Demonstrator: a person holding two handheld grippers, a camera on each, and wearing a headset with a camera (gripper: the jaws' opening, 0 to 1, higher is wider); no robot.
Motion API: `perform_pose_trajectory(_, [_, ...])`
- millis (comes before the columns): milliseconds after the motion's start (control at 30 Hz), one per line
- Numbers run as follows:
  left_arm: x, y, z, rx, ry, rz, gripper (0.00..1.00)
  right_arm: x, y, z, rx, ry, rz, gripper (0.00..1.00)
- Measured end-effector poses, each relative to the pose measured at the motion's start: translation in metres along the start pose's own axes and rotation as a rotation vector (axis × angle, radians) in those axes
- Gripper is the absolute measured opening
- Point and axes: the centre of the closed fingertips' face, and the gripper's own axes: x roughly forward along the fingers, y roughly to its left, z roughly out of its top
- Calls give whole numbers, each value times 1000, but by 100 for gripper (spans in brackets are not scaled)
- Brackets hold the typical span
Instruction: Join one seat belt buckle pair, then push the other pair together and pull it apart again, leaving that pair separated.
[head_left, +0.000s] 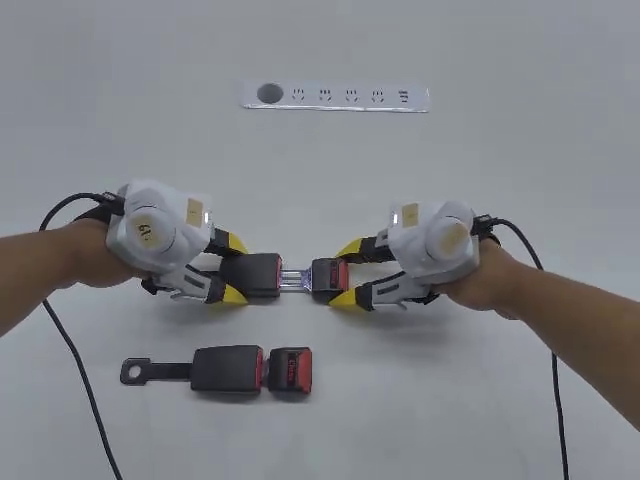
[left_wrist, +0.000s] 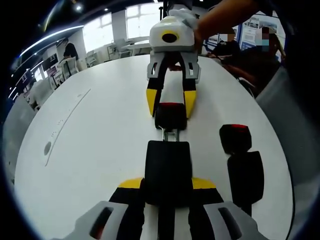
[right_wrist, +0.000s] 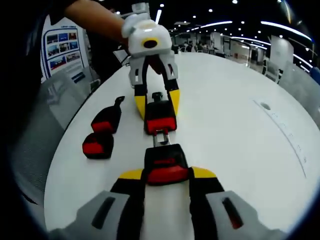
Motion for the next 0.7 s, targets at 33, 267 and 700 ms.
perform_pose_trajectory(33, [0, 0, 0, 1, 1, -1, 34, 0, 0, 0, 4, 0, -2, 34])
perform_pose_trajectory(267, [0, -1, 0, 3, 4, -3, 34, 8, 1, 7, 3, 4, -9, 34])
perform_pose_trajectory(700, [1, -1, -1, 18, 30, -14, 34, 7, 1, 8, 12, 6, -9, 34])
